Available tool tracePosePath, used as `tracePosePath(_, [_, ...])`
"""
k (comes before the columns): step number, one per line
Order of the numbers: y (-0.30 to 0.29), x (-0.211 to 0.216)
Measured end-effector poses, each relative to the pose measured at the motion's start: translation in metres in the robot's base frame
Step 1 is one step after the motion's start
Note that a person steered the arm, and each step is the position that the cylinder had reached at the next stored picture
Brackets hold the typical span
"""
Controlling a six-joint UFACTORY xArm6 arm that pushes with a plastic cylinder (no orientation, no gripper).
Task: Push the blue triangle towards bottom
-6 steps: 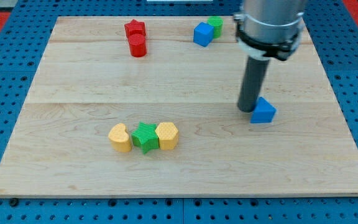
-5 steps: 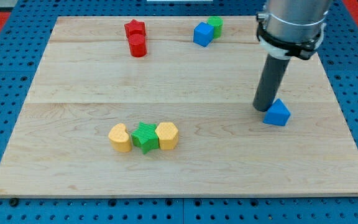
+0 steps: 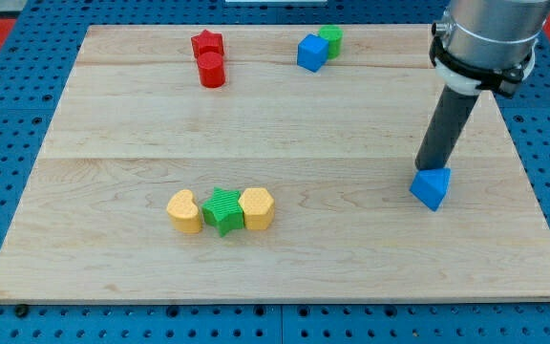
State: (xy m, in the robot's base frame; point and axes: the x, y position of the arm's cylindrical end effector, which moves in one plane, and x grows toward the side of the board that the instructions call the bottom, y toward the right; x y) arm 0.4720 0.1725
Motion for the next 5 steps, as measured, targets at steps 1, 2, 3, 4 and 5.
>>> tracePosePath(1, [0.000,0.017])
tracePosePath(2, [0.010,0.031])
tracePosePath(3, [0.015,0.041])
tracePosePath(4, [0.003,0.074])
tracePosePath(5, [-0.015,0.059])
